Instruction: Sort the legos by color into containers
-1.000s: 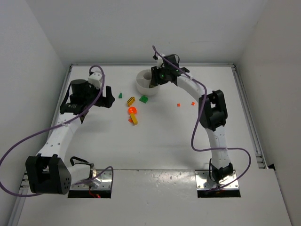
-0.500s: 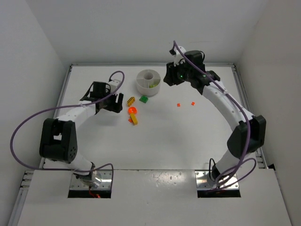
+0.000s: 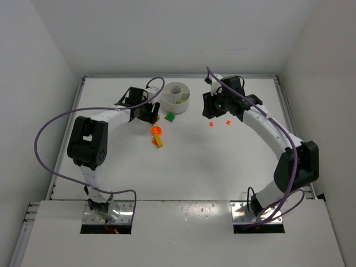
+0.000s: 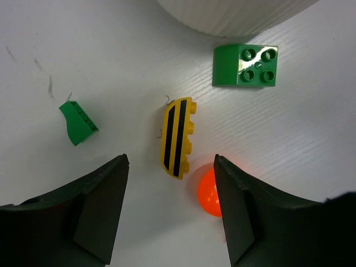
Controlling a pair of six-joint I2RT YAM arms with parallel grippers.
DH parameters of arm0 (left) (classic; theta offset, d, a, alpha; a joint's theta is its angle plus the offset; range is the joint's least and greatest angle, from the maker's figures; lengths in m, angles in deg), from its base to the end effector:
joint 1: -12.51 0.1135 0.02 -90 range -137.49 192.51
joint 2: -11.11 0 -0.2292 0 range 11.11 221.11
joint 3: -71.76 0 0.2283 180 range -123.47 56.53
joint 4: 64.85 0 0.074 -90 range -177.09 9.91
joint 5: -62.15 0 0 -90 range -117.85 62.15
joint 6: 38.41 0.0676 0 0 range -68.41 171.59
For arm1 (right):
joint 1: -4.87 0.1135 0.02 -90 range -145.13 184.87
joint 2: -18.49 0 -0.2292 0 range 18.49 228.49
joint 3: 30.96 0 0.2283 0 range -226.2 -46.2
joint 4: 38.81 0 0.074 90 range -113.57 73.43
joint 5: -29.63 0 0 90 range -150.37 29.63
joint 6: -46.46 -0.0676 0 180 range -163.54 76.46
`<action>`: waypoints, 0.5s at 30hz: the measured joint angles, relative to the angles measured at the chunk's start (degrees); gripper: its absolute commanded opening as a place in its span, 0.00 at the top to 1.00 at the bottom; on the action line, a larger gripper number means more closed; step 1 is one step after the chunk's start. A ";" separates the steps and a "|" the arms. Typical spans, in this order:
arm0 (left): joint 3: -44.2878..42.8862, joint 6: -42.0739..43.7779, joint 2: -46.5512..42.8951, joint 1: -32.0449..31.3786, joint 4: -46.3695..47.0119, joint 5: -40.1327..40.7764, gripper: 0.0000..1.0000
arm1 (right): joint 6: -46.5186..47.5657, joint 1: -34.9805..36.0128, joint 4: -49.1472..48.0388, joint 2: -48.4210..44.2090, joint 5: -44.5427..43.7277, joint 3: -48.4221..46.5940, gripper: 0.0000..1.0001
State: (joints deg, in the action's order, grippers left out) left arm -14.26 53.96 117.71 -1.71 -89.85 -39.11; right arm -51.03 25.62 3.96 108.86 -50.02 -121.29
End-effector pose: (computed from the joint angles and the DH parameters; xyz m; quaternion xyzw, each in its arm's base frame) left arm 0.3820 -0.1104 0.1527 0.1696 0.9063 -0.1292 0.3648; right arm 0.3257 0.1364 0.2471 -0.1412 0.9024 0.1774 0.3664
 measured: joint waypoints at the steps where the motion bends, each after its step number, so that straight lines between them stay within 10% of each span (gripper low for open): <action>1: -0.66 -0.04 0.96 -0.17 0.04 0.17 0.33 | 0.00 -0.15 0.00 -0.09 -0.15 0.00 0.58; 15: -5.51 0.22 8.20 -2.34 -2.08 4.28 0.62 | 0.00 -1.60 0.02 -0.13 -1.20 0.00 0.58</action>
State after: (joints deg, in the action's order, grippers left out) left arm -19.77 54.18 125.91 -4.05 -91.93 -34.83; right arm -51.03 24.02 3.98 108.72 -51.22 -121.29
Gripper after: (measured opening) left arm 0.431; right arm 0.418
